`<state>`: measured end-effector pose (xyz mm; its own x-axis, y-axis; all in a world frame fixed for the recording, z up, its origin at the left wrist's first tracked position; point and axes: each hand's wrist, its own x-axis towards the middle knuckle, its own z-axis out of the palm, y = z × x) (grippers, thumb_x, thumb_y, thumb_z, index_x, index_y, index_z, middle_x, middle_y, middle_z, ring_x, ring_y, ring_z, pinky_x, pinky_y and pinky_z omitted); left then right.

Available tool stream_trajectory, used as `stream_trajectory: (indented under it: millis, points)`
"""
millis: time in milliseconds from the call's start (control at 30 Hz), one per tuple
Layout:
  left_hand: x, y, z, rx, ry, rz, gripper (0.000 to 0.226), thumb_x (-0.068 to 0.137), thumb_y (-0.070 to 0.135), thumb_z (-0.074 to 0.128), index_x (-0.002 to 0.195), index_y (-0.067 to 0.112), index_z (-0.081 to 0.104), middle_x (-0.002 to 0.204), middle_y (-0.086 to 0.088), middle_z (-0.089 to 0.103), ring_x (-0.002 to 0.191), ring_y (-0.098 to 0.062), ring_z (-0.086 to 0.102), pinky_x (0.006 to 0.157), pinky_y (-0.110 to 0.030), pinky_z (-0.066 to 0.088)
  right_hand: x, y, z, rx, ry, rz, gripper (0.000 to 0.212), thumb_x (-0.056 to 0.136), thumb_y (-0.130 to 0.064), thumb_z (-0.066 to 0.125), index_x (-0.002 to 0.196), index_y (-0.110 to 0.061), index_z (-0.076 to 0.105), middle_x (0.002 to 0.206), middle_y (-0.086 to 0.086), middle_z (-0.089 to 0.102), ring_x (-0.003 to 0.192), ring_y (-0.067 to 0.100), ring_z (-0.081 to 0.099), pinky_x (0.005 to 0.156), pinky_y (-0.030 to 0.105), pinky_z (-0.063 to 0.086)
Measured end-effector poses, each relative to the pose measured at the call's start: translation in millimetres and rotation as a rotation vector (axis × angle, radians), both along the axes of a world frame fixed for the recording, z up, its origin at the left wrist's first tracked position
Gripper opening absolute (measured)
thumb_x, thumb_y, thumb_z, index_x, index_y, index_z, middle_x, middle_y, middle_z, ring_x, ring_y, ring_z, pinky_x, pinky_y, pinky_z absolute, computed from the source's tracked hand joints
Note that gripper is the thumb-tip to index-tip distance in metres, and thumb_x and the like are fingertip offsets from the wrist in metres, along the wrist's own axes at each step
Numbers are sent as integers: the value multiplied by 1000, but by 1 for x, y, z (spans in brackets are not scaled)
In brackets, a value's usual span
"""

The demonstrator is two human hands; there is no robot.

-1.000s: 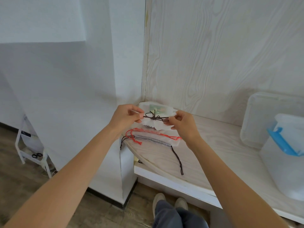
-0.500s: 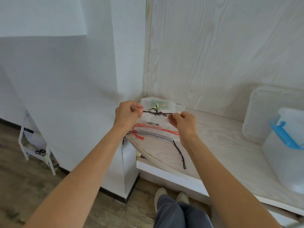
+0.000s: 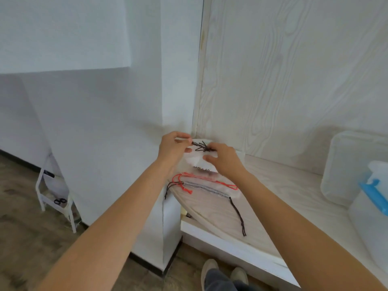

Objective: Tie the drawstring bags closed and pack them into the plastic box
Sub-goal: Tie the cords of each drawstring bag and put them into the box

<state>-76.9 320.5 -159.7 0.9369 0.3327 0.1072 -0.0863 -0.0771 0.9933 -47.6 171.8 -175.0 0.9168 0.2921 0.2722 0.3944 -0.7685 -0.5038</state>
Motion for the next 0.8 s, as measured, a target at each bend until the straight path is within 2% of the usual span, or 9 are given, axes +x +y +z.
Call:
stream_trajectory:
  millis: [100,200,267,333,467,567,667,767,800]
  points:
    - [9,-9,12,-3,-24,93,22,90,16,54,112,14,58,108,-4,61,86,-16,58,68,-21,41,4,-5,26,152,-3,-67,30,90,-26,56,118,-13,59,114,8,62,106,27,54,72,26,33]
    - [17,-15,15,9,46,115,38,96,16,43,134,10,43,131,-8,50,115,-23,51,86,-24,37,5,-13,59,266,-45,-96,24,91,-23,56,110,-11,62,93,7,58,92,26,52,57,28,27]
    - [20,-25,15,-3,143,35,44,98,22,40,141,13,35,137,-10,46,115,-25,50,88,-29,38,2,-21,83,325,-50,-96,21,90,-22,56,106,-11,63,85,4,54,82,21,48,52,22,31]
    - [21,-36,17,-30,194,-47,50,98,30,42,144,17,28,139,-10,44,119,-27,48,94,-34,40,1,-26,100,396,-50,-118,19,90,-22,57,104,-11,63,85,4,54,79,20,48,54,21,35]
    - [5,-64,39,-170,142,-162,58,97,36,44,148,28,18,141,-9,43,126,-28,44,104,-36,35,-25,-40,130,560,-53,-149,20,89,-24,58,105,-14,64,88,2,58,83,20,53,68,27,41]
    - [-8,-75,49,-20,15,-144,57,92,32,48,144,35,25,142,-9,42,126,-28,45,107,-41,36,-48,-51,135,576,-65,-154,17,89,-24,58,102,-16,65,87,3,58,81,19,53,69,28,42]
    - [-20,-81,58,245,-154,-84,44,88,24,50,131,23,45,137,-7,44,127,-25,42,106,-40,35,-74,-67,139,579,-87,-144,9,88,-24,59,95,-21,64,86,3,59,81,20,54,72,30,43]
    - [-33,-93,67,358,-230,-61,5,93,17,45,94,20,50,103,0,55,104,-26,53,86,-35,37,-101,-88,143,566,-147,-190,13,90,-24,57,99,-17,63,85,1,57,81,20,52,65,26,41]
    - [-40,-101,72,359,-256,-66,6,94,18,44,89,21,46,94,3,55,95,-27,54,82,-36,38,-111,-97,143,539,-184,-224,16,91,-23,55,103,-15,62,86,1,55,82,20,52,61,23,39]
